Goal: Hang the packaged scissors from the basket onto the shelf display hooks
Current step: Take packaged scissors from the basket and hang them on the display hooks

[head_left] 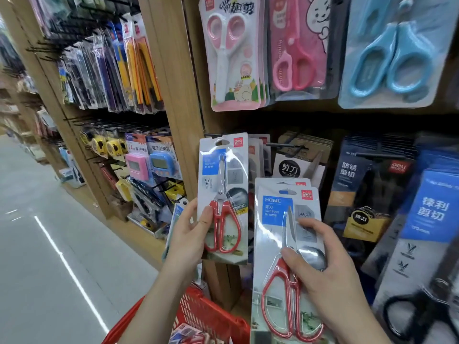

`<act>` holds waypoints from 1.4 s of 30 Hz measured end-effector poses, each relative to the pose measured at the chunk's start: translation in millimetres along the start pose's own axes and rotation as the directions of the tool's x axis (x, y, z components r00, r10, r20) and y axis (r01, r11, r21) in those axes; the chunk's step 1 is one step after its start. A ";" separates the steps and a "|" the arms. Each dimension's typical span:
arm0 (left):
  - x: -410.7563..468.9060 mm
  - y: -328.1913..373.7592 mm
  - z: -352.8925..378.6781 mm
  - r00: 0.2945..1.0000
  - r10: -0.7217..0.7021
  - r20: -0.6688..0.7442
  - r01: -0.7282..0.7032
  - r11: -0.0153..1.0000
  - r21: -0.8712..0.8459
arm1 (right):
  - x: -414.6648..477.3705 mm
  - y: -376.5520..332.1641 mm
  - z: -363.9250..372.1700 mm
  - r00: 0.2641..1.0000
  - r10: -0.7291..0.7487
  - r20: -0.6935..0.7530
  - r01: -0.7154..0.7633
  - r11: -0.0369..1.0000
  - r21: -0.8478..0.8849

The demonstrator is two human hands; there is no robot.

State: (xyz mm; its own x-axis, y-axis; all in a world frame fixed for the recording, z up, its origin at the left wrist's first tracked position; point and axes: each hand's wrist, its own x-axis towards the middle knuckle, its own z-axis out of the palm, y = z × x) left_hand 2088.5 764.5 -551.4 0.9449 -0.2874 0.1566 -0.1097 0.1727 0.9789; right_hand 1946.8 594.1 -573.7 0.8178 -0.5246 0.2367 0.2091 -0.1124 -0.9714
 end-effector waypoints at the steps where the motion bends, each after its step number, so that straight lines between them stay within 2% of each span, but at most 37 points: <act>1: -1.4 -0.1 -1.9 1.000 -0.006 0.006 0.006 1.000 0.006 | -0.2 -0.5 0.8 1.000 0.002 0.005 -0.002 1.000 0.011; 7: -1.4 11.1 -0.7 1.000 -0.006 -0.007 0.007 0.991 0.132 | -3.0 0.3 8.8 1.000 0.004 -0.010 -0.004 1.000 0.016; 10: 12.6 9.5 5.8 0.992 0.108 -0.071 -0.082 0.948 0.306 | -2.2 1.0 10.8 0.999 0.002 -0.054 -0.001 0.999 0.034; 12: 24.2 3.9 11.2 0.973 0.222 -0.063 -0.166 0.864 0.475 | -1.0 1.8 10.8 0.998 0.015 -0.066 -0.011 0.998 0.066; 15: 39.2 -7.3 20.3 0.953 0.293 0.077 -0.251 0.622 0.742 | 0.5 0.7 10.4 0.998 0.019 -0.057 -0.015 0.997 0.074; 16: 43.7 -10.0 23.0 0.955 0.281 0.099 -0.249 0.571 0.782 | 0.6 0.4 10.2 0.998 0.019 -0.052 -0.015 0.997 0.075; 19: 54.4 -10.3 29.4 0.978 0.172 0.120 -0.192 0.502 0.843 | 1.8 -1.5 8.2 0.999 0.024 -0.039 -0.020 0.996 0.085; 22: 63.4 -3.3 30.7 0.991 0.053 0.120 -0.131 0.308 0.942 | 4.4 -2.1 4.9 0.999 0.026 -0.031 -0.023 0.996 0.091; 24: 61.5 7.2 32.2 0.995 0.038 0.090 -0.097 0.253 0.963 | 5.7 -2.5 2.7 0.999 0.016 -0.032 -0.013 0.995 0.101; 25: 55.4 12.8 33.2 0.995 0.062 0.081 -0.095 0.287 0.953 | 5.9 -3.4 2.4 0.999 0.014 -0.036 -0.011 0.995 0.100; 26: 47.1 17.6 33.4 0.995 0.084 0.055 -0.084 0.402 0.912 | 6.5 -3.9 2.3 0.999 0.007 -0.040 -0.003 0.996 0.092; 27: 34.1 24.1 36.3 0.998 0.061 0.021 -0.053 0.583 0.811 | 7.1 -5.3 2.7 0.999 -0.002 -0.047 0.005 0.997 0.078; 28: 17.4 29.0 40.5 1.000 -0.026 0.017 0.008 0.758 0.652 | 7.7 -5.8 3.4 0.999 -0.007 -0.053 0.011 0.998 0.065; 29: -1.0 32.8 45.2 0.989 -0.136 0.061 0.091 0.874 0.478 | 7.8 -7.6 5.0 0.998 -0.019 -0.059 0.022 0.998 0.054; 30: -18.1 34.0 49.0 0.972 -0.202 0.122 0.149 0.925 0.350 | 8.0 -7.6 6.5 0.997 -0.036 -0.062 0.039 0.998 0.045; 32: -41.2 26.2 53.1 0.980 -0.152 0.131 0.114 0.959 0.259 | 6.4 -8.3 10.3 0.995 -0.071 -0.064 0.074 0.996 0.042; 35: -53.2 14.7 54.1 0.998 -0.047 -0.050 0.056 0.981 0.187 | 0.6 -11.2 21.5 0.995 -0.082 -0.049 0.085 0.995 0.060; 39: -62.1 13.1 44.5 0.994 -0.006 -0.110 0.021 0.991 0.131 | -5.9 -13.7 28.0 1.000 0.025 0.009 -0.027 0.975 0.220; 42: -63.0 13.4 34.5 0.988 0.011 -0.157 0.008 0.993 0.120 | -9.9 -16.0 30.3 0.998 0.036 0.045 -0.046 0.974 0.222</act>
State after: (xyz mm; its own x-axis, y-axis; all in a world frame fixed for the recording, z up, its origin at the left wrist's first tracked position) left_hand 2016.8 752.4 -543.6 0.9804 -0.1341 0.1445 -0.1380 0.0565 0.9888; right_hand 1951.6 626.7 -560.0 0.8482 -0.4897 0.2018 0.2856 0.1021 -0.9529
